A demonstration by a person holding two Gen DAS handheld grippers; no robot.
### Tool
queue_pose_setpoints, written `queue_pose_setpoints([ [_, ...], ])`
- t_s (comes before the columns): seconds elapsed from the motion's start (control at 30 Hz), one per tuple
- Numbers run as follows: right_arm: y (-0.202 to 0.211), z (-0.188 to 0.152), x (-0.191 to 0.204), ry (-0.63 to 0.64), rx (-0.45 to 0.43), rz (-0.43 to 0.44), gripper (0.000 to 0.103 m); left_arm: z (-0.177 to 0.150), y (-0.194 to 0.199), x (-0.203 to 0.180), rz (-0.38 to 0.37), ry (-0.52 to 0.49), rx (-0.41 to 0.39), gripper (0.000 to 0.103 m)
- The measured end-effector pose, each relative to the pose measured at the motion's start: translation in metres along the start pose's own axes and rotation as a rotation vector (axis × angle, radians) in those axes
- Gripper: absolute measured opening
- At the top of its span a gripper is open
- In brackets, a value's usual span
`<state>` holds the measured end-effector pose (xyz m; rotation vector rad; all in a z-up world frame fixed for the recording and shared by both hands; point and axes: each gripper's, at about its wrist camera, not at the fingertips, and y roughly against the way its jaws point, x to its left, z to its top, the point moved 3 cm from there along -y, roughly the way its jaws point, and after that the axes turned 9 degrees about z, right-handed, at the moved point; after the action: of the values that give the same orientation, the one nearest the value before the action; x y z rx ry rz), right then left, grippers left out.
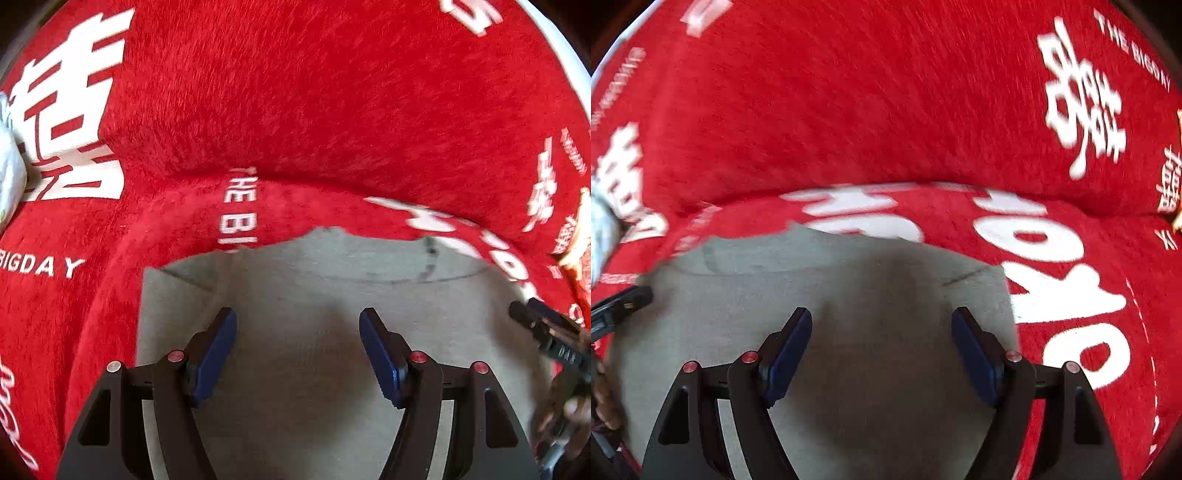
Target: Fold small clothes
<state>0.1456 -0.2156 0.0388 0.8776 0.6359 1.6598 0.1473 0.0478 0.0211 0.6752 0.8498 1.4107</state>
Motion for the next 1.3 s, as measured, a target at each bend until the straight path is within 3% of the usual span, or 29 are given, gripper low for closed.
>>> queue_pose_setpoints([
  [0.1,0.017,-0.017,0.033,0.048,-0.033,0.075,0.088,-0.028,0.024,-0.024,-0.039,-0.049,-0.034,0.07],
  [0.17,0.015,-0.033,0.053,0.111,-0.006,0.089,0.088,-0.047,0.03,-0.041,0.011,-0.126,-0.06,0.07],
  [0.27,-0.002,-0.051,0.051,0.166,0.064,0.009,0.088,-0.062,0.021,-0.039,0.102,-0.177,-0.056,0.071],
  [0.4,0.017,-0.055,0.005,0.058,0.007,-0.051,0.088,-0.062,0.035,-0.006,0.097,-0.086,-0.053,0.071],
  [0.5,0.04,-0.061,-0.004,-0.009,-0.018,-0.063,0.089,-0.069,0.049,0.008,0.068,0.003,-0.035,0.071],
  [0.6,0.061,-0.078,0.029,0.048,-0.072,-0.006,0.089,-0.089,0.064,-0.003,0.025,0.013,-0.062,0.07],
  [0.77,0.055,-0.129,0.08,0.232,-0.049,0.029,0.09,-0.129,0.078,-0.019,0.059,-0.057,-0.106,0.071],
  [0.8,0.049,-0.138,0.078,0.255,-0.03,0.011,0.091,-0.139,0.073,-0.014,0.086,-0.066,-0.088,0.071],
  [0.9,0.057,-0.143,0.053,0.204,-0.074,-0.005,0.099,-0.152,0.079,-0.004,0.128,-0.115,-0.147,0.071],
  [1.0,0.069,-0.142,0.017,0.125,-0.088,-0.029,0.101,-0.157,0.087,0.011,0.115,-0.083,-0.141,0.078],
  [1.1,0.081,-0.147,-0.003,0.116,-0.109,-0.015,0.101,-0.165,0.09,0.026,0.107,-0.051,-0.151,0.078],
  [1.17,0.083,-0.152,-0.012,0.123,-0.084,-0.09,0.103,-0.168,0.094,0.032,0.104,-0.037,-0.149,0.078],
  [1.23,0.092,-0.158,-0.025,0.021,-0.071,-0.037,0.103,-0.172,0.105,0.041,0.075,0.025,-0.142,0.078],
  [1.3,0.11,-0.162,-0.033,-0.092,-0.136,0.016,0.103,-0.179,0.118,0.054,0.043,0.112,-0.149,0.078],
])
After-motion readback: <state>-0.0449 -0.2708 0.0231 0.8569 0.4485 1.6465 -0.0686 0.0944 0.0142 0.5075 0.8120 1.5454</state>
